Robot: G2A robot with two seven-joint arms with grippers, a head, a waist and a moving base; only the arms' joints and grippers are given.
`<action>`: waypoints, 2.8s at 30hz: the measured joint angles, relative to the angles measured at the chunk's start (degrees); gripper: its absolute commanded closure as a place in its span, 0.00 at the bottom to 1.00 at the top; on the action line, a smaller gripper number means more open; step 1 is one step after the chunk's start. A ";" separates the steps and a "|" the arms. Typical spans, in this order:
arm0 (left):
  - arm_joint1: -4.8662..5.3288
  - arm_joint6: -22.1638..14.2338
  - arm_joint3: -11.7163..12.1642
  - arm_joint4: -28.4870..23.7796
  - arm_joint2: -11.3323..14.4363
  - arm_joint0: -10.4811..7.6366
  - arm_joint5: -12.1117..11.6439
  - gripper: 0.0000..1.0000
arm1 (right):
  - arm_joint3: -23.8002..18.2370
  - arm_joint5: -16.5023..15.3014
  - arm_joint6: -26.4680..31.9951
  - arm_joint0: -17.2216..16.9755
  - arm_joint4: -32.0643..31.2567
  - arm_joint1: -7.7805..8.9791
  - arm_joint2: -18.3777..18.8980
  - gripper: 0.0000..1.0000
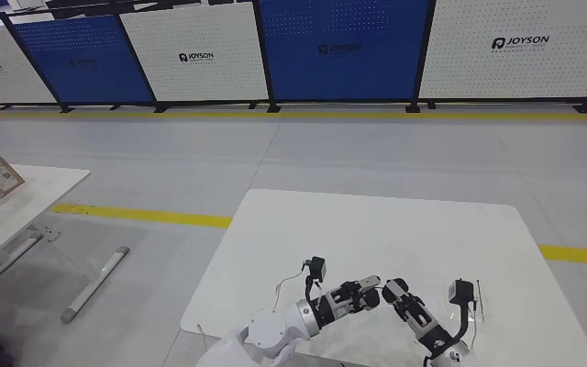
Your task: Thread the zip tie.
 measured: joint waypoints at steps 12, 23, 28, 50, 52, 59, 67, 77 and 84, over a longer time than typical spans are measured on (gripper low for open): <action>0.30 0.48 -1.07 0.00 -1.18 0.83 -1.23 0.78 | -0.08 0.92 -0.14 0.01 -0.13 -0.08 0.12 1.00; 0.55 0.00 -1.21 1.09 -1.53 0.98 -0.46 0.88 | -0.44 1.01 -0.34 -0.25 -0.03 -0.08 0.46 1.00; 0.66 -0.28 -1.22 1.85 -1.56 1.08 -0.41 0.98 | -0.44 1.01 -0.34 -0.25 -0.03 -0.08 0.46 1.00; 0.77 -0.26 -1.12 1.70 -1.35 0.86 -0.14 0.90 | -0.44 1.00 -0.34 -0.25 -0.03 -0.08 0.46 1.00; 0.78 -0.25 -1.13 1.77 -1.35 0.85 -0.14 0.96 | -0.44 1.00 -0.34 -0.25 -0.03 -0.08 0.46 1.00; 0.81 -0.29 -1.12 1.79 -1.28 0.85 -0.37 1.00 | -0.44 1.00 -0.34 -0.25 -0.03 -0.08 0.46 1.00; 0.78 -0.73 -0.90 0.59 -1.10 0.82 -0.75 1.00 | -0.44 1.00 -0.34 -0.25 -0.03 -0.08 0.46 1.00; 0.79 -0.47 -1.13 0.15 -1.02 0.88 -0.69 1.00 | -0.46 1.42 -0.89 -0.01 -0.52 -0.16 0.29 0.00; 0.81 0.93 -1.31 -0.41 -1.60 0.79 0.01 1.00 | -0.71 1.24 0.34 -0.42 1.20 -0.05 1.53 0.00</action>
